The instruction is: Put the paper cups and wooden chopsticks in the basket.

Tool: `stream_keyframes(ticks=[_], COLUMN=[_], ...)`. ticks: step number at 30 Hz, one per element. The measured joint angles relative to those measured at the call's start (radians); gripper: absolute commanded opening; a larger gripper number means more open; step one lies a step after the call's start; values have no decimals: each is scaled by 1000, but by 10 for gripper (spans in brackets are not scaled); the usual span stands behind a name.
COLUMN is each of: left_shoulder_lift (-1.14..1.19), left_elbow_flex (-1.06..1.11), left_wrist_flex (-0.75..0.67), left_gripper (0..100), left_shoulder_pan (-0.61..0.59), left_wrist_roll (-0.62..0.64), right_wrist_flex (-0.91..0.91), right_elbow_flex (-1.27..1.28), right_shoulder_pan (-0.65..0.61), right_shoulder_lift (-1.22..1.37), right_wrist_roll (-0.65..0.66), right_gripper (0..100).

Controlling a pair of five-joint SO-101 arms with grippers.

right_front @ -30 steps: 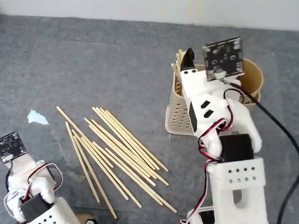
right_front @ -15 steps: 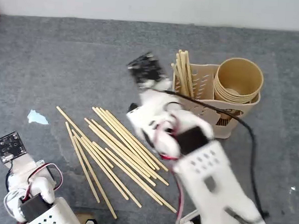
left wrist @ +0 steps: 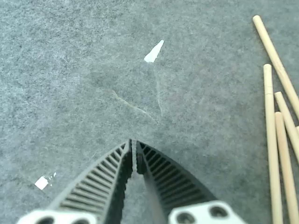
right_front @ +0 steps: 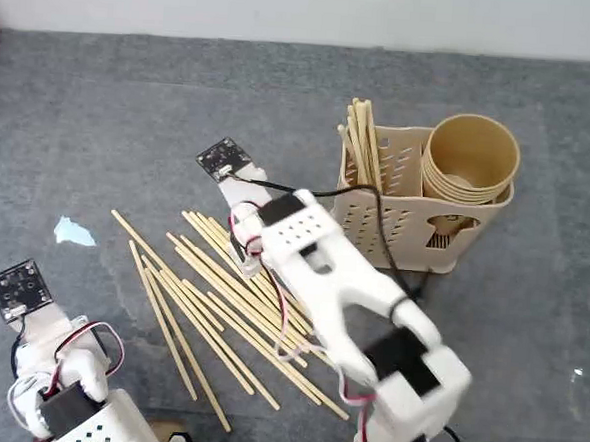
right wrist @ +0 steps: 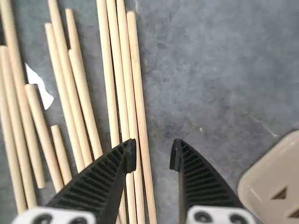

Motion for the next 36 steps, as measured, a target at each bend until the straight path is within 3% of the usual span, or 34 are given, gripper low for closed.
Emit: stream_keyframes(ticks=[9,15,22,31,36], left_shoulder_lift=[0,0,0,0,0], left_elbow_flex=[0,0,0,0,0], left_wrist_flex=[0,0,0,0,0], left_gripper=[13,13,13,13,13], left_shoulder_pan=[0,0,0,0,0], left_wrist_roll=[0,0,0,0,0], right_wrist_flex=[198,199,198,173,166], right_elbow_flex=[-227,-238,-244,-281,-292], right_shoulder_pan=[-38,-106,-95,-29,-28], right_shoulder_lift=[166,180,241,305,311], right_wrist_roll=[0,0,0,40,74], right_gripper=[213,213,212,11,9])
